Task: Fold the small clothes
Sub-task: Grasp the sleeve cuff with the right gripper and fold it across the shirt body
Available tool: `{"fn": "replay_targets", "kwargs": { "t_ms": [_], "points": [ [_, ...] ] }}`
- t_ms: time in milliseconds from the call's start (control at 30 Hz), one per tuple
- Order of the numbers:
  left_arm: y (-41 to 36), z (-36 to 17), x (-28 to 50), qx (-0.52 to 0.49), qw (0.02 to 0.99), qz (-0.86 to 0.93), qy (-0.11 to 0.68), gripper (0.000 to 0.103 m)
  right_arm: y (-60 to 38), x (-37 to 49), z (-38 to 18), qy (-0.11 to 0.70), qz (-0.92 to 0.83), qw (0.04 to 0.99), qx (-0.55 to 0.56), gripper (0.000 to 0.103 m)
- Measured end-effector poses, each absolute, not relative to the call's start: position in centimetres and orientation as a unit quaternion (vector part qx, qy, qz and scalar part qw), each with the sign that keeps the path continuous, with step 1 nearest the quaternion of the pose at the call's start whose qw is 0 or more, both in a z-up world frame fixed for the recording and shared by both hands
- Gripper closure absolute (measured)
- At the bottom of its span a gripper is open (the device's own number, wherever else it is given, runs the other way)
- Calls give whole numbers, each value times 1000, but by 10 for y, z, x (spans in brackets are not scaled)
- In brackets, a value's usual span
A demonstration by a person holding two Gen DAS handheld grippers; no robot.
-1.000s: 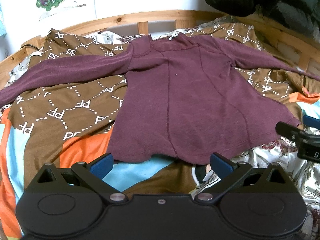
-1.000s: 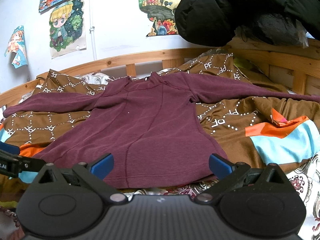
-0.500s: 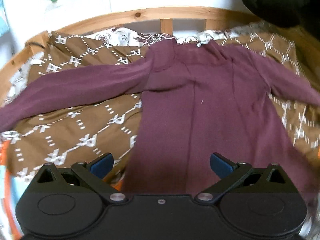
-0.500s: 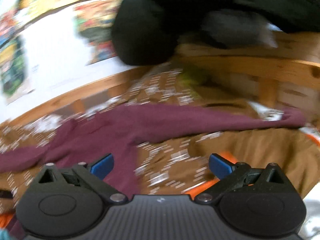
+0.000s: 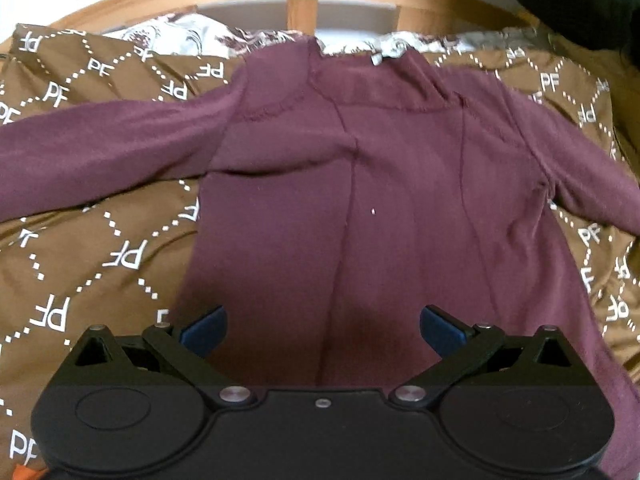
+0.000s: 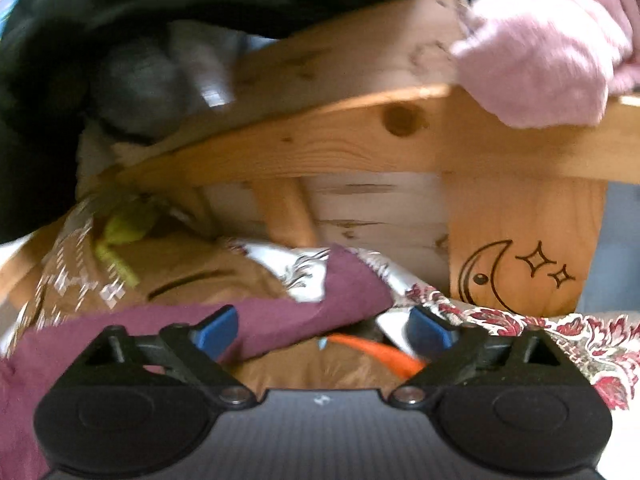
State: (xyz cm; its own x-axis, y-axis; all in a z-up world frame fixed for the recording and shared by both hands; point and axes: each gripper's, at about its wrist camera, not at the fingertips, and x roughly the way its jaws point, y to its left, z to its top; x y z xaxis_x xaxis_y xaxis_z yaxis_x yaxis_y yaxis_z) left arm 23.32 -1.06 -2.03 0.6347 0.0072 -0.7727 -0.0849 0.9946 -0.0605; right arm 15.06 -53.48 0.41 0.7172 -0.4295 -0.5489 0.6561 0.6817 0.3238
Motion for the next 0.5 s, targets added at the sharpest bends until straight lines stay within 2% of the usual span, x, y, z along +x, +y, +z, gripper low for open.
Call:
{"fn": "replay_targets", "kwargs": {
  "t_ms": [67, 100, 167, 267, 400, 467, 500],
  "points": [
    [-9, -20, 229, -46, 905, 24, 423, 1, -545, 156, -1, 217, -325, 877, 280, 28],
    [-7, -19, 226, -45, 906, 24, 421, 1, -551, 158, -3, 214, -336, 870, 289, 32],
    [-5, -17, 220, -41, 907, 26, 418, 1, -555, 164, -6, 216, -357, 860, 293, 56],
    [-1, -13, 210, -32, 909, 28, 415, 1, -557, 168, -8, 214, -374, 856, 286, 82],
    [5, -5, 200, -29, 912, 29, 407, 1, -543, 167, 5, 187, -362, 881, 238, 89],
    [9, 0, 197, -34, 915, 31, 401, 1, -530, 171, 20, 163, -340, 903, 205, 97],
    [11, 2, 196, -36, 916, 32, 398, 1, -523, 175, 28, 153, -328, 913, 190, 97]
  ]
}}
